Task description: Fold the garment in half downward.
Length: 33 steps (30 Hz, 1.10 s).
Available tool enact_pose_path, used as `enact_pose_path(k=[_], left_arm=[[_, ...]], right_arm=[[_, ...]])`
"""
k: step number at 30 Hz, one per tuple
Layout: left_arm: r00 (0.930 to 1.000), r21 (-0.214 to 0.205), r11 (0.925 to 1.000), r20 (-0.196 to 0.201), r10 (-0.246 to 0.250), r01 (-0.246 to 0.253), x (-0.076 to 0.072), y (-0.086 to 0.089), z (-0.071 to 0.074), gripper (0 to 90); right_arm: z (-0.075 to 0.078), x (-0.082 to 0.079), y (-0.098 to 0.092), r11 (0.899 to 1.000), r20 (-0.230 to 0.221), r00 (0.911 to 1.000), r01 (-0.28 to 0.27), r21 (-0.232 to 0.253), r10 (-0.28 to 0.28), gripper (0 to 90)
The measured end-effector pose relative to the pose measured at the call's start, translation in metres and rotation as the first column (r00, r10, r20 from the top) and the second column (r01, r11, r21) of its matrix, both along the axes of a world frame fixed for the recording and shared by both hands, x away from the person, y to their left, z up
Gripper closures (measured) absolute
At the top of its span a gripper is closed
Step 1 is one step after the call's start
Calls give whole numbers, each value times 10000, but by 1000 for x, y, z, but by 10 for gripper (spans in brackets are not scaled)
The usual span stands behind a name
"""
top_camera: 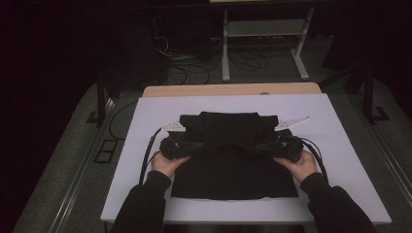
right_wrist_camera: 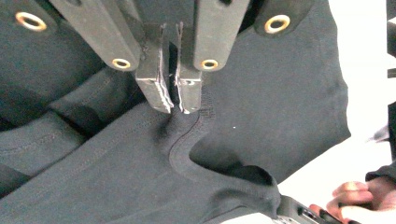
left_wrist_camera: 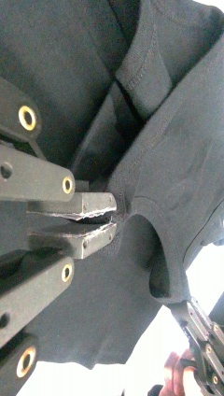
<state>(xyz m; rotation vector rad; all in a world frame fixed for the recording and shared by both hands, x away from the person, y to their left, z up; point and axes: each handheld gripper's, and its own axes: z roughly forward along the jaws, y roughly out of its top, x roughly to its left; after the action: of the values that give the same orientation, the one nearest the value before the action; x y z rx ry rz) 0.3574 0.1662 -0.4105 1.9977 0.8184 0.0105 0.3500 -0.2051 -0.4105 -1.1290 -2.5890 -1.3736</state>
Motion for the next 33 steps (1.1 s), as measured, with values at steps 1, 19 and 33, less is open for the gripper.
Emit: enact_pose_path(k=[1,19,33], left_arm=[[10000,39,10000,8,-60,60,-1,0,0,828],[9998,-4,9998,81,-193,193,-15,3,2,827],[9993,-14,9993,-9,-372,372,-33,7,0,827]], right_arm=[[0,0,0,10000,-6,10000,11,63,-11,832],[4,-12,-3,9996,-118,9999,-123,240,126,831],[4,-29,-2,9995,-248,9993,-273,133,276,831]])
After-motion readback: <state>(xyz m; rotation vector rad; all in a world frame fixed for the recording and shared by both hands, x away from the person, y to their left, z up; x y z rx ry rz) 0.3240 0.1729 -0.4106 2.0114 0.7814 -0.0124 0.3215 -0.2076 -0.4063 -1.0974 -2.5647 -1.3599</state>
